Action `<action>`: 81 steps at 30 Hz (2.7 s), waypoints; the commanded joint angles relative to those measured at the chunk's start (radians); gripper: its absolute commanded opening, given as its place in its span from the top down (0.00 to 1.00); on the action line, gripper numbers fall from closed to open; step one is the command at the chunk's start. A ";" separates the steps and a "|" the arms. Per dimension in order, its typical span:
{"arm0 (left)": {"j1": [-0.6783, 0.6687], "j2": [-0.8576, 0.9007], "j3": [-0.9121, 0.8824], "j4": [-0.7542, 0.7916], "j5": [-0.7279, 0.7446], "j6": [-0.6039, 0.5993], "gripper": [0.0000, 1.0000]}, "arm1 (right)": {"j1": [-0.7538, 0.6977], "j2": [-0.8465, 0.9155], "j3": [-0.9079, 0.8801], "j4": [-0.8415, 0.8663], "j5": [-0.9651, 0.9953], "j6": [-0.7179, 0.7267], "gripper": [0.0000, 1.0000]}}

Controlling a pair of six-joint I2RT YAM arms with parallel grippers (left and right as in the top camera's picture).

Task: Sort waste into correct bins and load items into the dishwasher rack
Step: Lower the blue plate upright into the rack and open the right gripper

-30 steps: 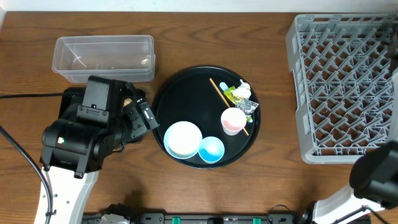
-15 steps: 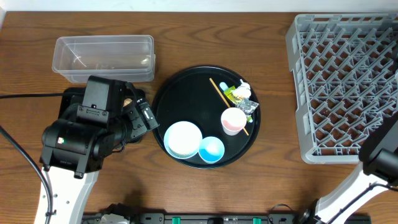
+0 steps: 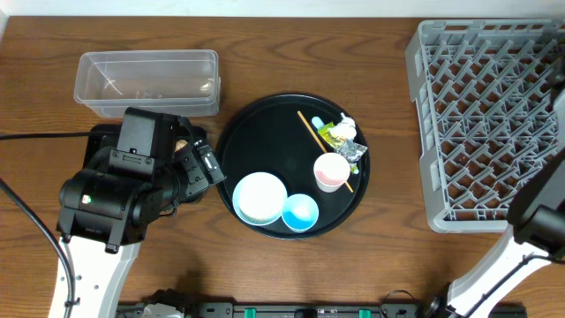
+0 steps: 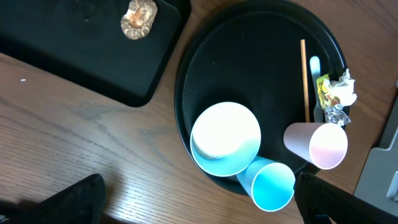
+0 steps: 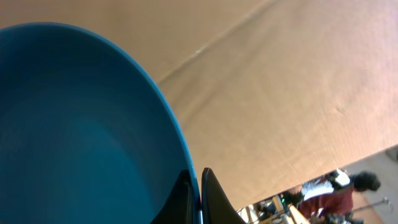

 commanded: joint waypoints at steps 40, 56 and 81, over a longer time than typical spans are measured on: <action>0.004 0.000 0.011 -0.003 -0.012 -0.002 0.02 | 0.511 0.008 0.013 0.228 0.204 -0.047 0.23; 0.004 0.000 0.011 -0.003 -0.012 -0.002 0.02 | 0.629 0.004 0.012 0.212 0.204 0.228 0.01; 0.004 0.000 0.011 -0.003 -0.012 -0.002 0.02 | 0.655 -0.179 0.008 -0.403 -0.966 0.873 0.01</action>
